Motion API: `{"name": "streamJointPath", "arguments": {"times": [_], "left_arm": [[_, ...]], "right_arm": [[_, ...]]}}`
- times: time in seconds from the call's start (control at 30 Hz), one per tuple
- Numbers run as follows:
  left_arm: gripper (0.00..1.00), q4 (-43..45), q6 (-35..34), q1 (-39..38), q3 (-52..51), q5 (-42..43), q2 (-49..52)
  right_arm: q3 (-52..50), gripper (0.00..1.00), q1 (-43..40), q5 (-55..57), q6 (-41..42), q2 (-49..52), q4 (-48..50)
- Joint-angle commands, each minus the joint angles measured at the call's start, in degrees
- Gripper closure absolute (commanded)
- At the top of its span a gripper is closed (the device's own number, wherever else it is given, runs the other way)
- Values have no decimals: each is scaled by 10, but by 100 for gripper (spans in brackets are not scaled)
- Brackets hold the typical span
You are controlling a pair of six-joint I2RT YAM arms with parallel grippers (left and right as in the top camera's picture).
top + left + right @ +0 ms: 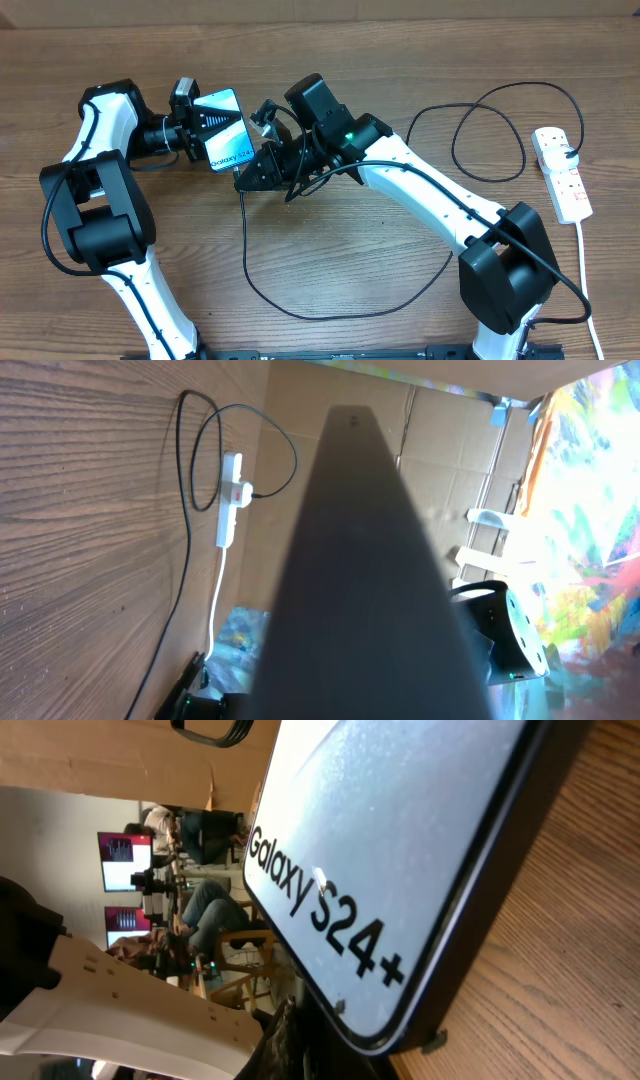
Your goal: Plug charger to phone and switch on socket
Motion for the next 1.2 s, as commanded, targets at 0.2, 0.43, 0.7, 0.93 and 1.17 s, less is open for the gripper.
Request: {"name": "streamJointPath", "arguments": {"times": [0.2, 0.43, 0.7, 0.93, 1.17], "left_arm": [[96, -2, 51, 1, 8, 24, -29], [96, -2, 64, 1, 8, 24, -29], [96, -3, 90, 4, 8, 25, -29], [96, -3, 81, 5, 8, 26, -39], [96, -3, 70, 5, 8, 25, -103]], "right_arm": [[-4, 96, 3, -25, 9, 2, 9], [-4, 96, 3, -35, 9, 2, 9], [-4, 96, 0, -55, 19, 2, 7], [-4, 96, -6, -138, -34, 2, -11], [-5, 96, -48, -136, -48, 2, -27]]}}
